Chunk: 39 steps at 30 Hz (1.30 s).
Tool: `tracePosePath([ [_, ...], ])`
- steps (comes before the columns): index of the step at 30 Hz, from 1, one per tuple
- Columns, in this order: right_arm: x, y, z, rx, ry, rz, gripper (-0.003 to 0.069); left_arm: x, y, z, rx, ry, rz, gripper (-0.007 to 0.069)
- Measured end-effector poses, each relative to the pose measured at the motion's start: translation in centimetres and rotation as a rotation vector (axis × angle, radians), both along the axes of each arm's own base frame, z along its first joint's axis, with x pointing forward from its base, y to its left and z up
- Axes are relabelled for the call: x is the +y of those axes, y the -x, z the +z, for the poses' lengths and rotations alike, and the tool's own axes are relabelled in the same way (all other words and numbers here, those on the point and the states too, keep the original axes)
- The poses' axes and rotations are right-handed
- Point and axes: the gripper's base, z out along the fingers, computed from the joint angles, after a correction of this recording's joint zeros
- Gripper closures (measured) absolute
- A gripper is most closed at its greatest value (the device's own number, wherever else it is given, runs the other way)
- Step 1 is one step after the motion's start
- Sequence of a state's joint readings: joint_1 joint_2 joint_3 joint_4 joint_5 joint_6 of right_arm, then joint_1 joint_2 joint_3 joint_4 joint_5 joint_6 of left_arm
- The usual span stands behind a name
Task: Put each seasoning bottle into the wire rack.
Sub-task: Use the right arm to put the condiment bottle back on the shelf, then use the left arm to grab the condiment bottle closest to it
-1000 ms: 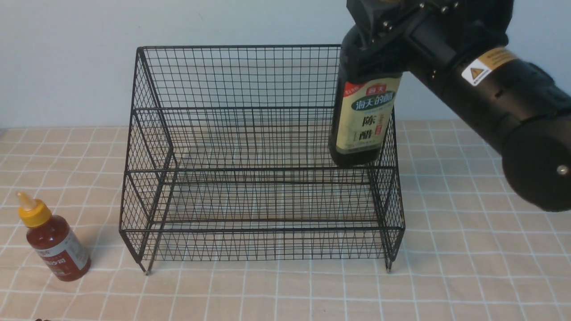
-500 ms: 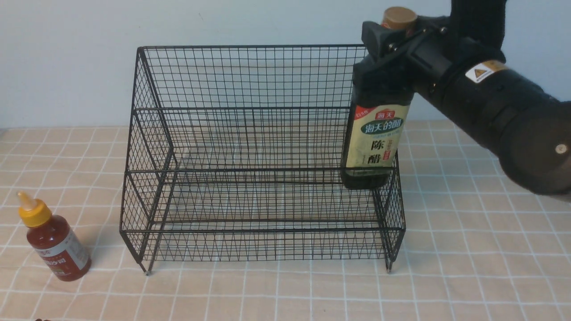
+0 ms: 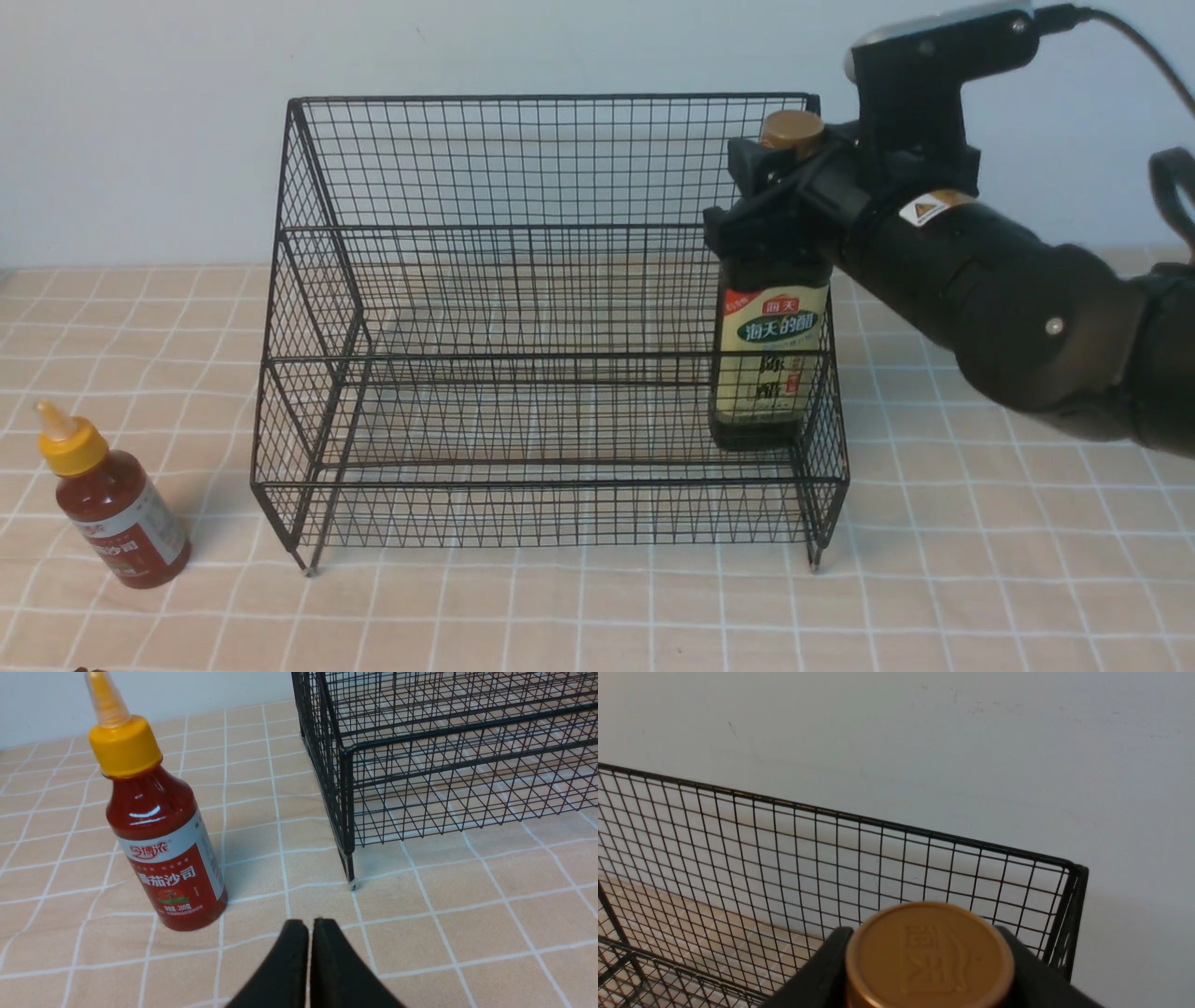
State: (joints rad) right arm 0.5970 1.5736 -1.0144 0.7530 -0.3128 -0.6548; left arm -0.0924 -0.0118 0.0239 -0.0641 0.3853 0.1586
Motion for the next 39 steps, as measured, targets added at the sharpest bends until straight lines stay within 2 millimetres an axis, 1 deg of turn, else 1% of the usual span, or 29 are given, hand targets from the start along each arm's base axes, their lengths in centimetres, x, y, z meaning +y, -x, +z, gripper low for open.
tracePosePath([
  [5, 0.0, 0.0, -0.1, 0.003, 0.004, 0.003, 0.0341, 0.0, 0.0, 0.0, 0.0, 0.0, 0.0, 0.0631],
  [7, 0.0, 0.1, 0.1, 0.001, 0.003, 0.004, 0.0319, 0.0, 0.0, 0.0, 0.0, 0.0, 0.0, 0.0631],
  [8, -0.1, 0.2, 0.4, -0.003, -0.007, 0.002, 0.0293, 0.0, 0.0, 0.0, 0.0, 0.0, 0.0, 0.0631],
  [9, -0.1, 0.2, 0.5, -0.001, -0.011, 0.002, 0.0288, 0.0, 0.0, 0.0, 0.0, 0.0, 0.0, 0.0631],
  [11, -0.3, 0.7, 1.4, 0.008, -0.04, 0.011, 0.0241, 0.0, 0.0, 0.0, 0.0, 0.0, 0.0, 0.0631],
  [13, -0.4, 1.1, 2.0, 0.018, -0.057, 0.022, 0.0223, 0.0, 0.0, 0.0, 0.0, 0.0, 0.0, 0.0631],
  [14, -0.6, 1.8, 2.8, 0.027, -0.075, 0.044, 0.0216, 0.0, 0.0, 0.0, 0.0, 0.0, 0.0, 0.0631],
  [16, -0.8, 2.7, 3.9, 0.033, -0.087, 0.081, 0.0215, 0.0, 0.0, 0.0, 0.0, 0.0, 0.0, 0.0631],
  [17, -0.8, 2.8, 4.0, 0.033, -0.088, 0.084, 0.0215, 0.0, 0.0, 0.0, 0.0, 0.0, 0.0, 0.0631],
  [19, -1.1, 3.8, 5.1, 0.032, -0.099, 0.123, 0.0225, 0.0, 0.0, 0.0, 0.0, 0.0, 0.0, 0.0631],
  [23, -1.4, 5.5, 6.5, 0.052, -0.105, 0.2, 0.0279, 0.0, 0.0, 0.0, 0.0, 0.0, 0.0, 0.0631],
  [26, -1.5, 6.5, 7.1, 0.07, -0.104, 0.25, 0.034, 0.0, 0.0, 0.0, 0.0, 0.0, 0.0, 0.0631],
  [29, -1.7, 7.9, 7.9, 0.089, -0.097, 0.316, 0.0456, 0.0, 0.0, 0.0, 0.0, 0.0, 0.0, 0.0631],
  [31, -2.0, 9.1, 8.5, 0.098, -0.079, 0.369, 0.0568, 0.0, 0.0, 0.0, 0.0, 0.0, 0.0, 0.0631],
  [32, -2.0, 9.2, 8.5, 0.098, -0.075, 0.374, 0.0586, 0.0, 0.0, 0.0, 0.0, 0.0, 0.0, 0.0631],
  [33, -2.3, 9.8, 8.7, 0.119, -0.059, 0.404, 0.0631, 0.0, 0.0, 0.0, 0.0, 0.0, 0.0, 0.0631],
  [36, -2.9, 10.2, 8.5, 0.197, -0.059, 0.427, 0.0662, 0.0, 0.0, 0.0, 0.0, 0.0, 0.0, 0.0631],
  [38, -3.9, 10.1, 8.0, 0.289, -0.078, 0.404, 0.0668, 0.0, 0.0, 0.0, 0.0, 0.0, 0.0, 0.0631],
  [39, -4.7, 9.9, 7.7, 0.347, -0.099, 0.367, 0.0668, 0.0, 0.0, 0.0, 0.0, 0.0, 0.0, 0.0631],
])
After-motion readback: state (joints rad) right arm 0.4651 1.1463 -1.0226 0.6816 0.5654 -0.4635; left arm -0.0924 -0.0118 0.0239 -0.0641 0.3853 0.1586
